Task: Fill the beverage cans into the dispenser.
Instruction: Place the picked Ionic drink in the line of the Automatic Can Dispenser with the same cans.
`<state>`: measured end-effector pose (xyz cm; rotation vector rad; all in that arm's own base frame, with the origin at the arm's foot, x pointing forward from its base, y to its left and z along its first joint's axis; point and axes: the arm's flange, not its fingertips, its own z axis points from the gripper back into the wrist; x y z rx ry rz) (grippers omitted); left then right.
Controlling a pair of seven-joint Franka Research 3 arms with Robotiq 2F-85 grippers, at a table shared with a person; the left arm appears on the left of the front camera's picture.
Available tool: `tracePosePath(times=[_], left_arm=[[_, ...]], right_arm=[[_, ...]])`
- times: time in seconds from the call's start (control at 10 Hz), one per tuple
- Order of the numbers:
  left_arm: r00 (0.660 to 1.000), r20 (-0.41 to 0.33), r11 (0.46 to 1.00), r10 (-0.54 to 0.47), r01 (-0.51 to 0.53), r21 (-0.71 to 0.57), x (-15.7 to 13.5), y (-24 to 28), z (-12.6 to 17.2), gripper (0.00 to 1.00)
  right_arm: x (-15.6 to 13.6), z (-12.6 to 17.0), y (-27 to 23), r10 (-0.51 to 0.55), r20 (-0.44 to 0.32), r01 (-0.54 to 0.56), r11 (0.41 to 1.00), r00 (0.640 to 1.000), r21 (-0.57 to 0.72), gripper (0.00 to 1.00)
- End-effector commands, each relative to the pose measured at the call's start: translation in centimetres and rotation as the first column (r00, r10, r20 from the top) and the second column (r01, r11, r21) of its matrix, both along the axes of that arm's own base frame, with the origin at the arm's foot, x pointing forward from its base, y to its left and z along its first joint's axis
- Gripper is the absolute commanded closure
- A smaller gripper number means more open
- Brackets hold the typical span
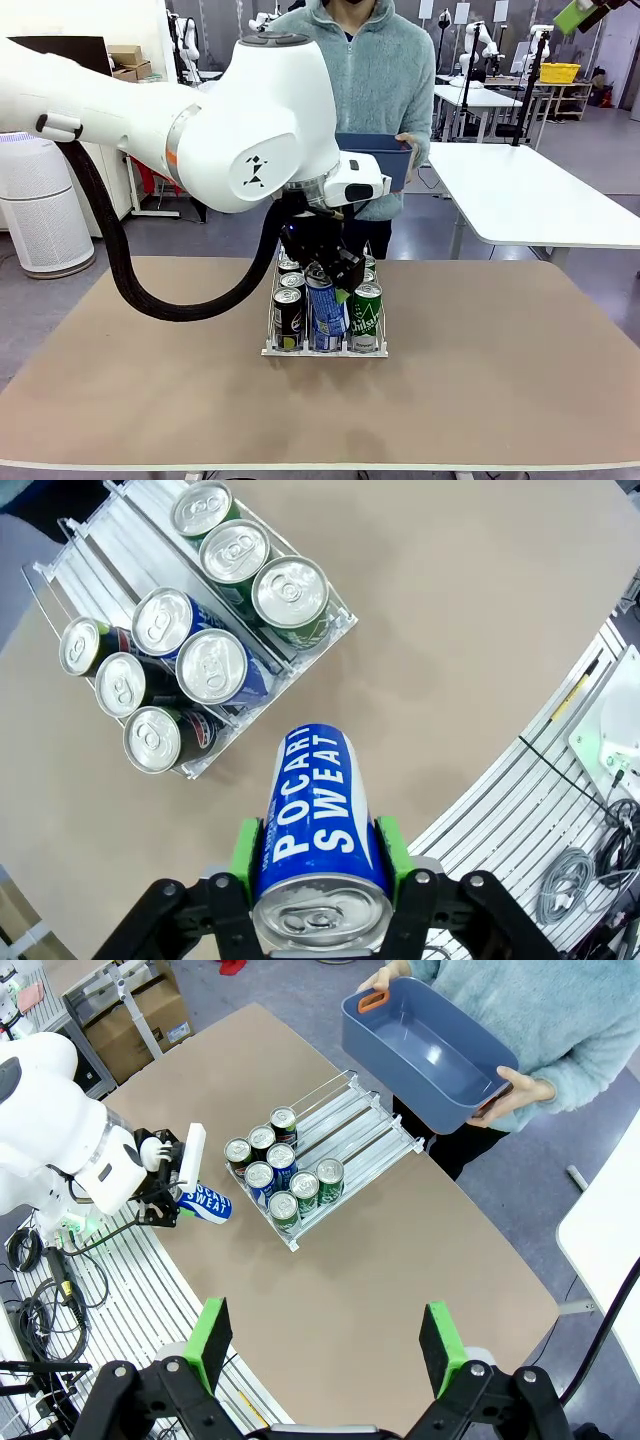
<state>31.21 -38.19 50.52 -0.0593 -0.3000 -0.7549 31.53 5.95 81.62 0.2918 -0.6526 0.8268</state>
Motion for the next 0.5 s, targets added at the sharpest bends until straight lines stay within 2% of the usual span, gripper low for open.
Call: tracePosePath(times=[0.0, 0.1, 0.4], left_arm=[[0.993, 0.021, 0.993, 0.115, -0.115, -0.009, 0.6, -1.0, -1.3, 0.43], [0.993, 0.029, 0.994, 0.110, -0.109, -0.024, 0.8, -1.2, -2.0, 0.43], [0.991, -0.008, 0.990, 0.135, -0.135, -0.036, 1.5, -2.3, -4.6, 0.43]], right_arm=[[-0.2, -0.3, 0.0, 0.011, -0.003, -0.011, 1.000, 1.000, 0.002, 0.00], [-0.2, -0.3, 0.0, 0.011, -0.003, -0.011, 1.000, 1.000, 0.002, 0.00], [-0.2, -0.3, 0.0, 0.011, -0.003, -0.011, 1.000, 1.000, 0.002, 0.00]])
